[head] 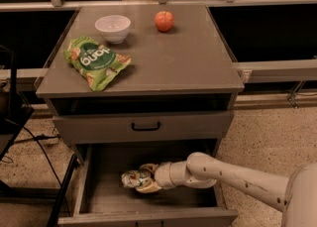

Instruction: Place 7up can into middle drawer

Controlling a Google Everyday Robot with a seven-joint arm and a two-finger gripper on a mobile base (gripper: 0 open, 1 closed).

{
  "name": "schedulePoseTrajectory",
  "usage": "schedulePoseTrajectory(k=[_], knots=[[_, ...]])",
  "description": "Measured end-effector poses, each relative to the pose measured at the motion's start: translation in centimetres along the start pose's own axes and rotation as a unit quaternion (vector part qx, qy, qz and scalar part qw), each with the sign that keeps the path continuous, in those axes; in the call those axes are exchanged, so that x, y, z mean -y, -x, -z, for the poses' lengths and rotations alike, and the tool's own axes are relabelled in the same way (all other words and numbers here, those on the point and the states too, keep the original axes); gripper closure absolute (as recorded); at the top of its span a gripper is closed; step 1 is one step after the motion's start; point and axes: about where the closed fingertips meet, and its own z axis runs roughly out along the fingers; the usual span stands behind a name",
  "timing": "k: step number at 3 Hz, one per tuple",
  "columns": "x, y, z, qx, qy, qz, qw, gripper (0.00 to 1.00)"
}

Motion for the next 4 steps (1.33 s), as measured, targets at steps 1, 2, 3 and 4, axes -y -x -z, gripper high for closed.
schedulePoseTrajectory(k=[1, 2, 3, 4], knots=[[0.0, -0.8, -0.6, -0.011, -0.001, 0.002, 0.9999, 1.00], [-0.1, -1.4, -0.9, -0.020, -0.003, 0.004, 0.9998, 1.00], [-0.2, -2.1, -1.3, -0.025, -0.005, 0.003, 0.9997, 1.00], [-0.5, -2.9, -1.8, -0.035, -0.003, 0.000, 0.9994, 1.00]])
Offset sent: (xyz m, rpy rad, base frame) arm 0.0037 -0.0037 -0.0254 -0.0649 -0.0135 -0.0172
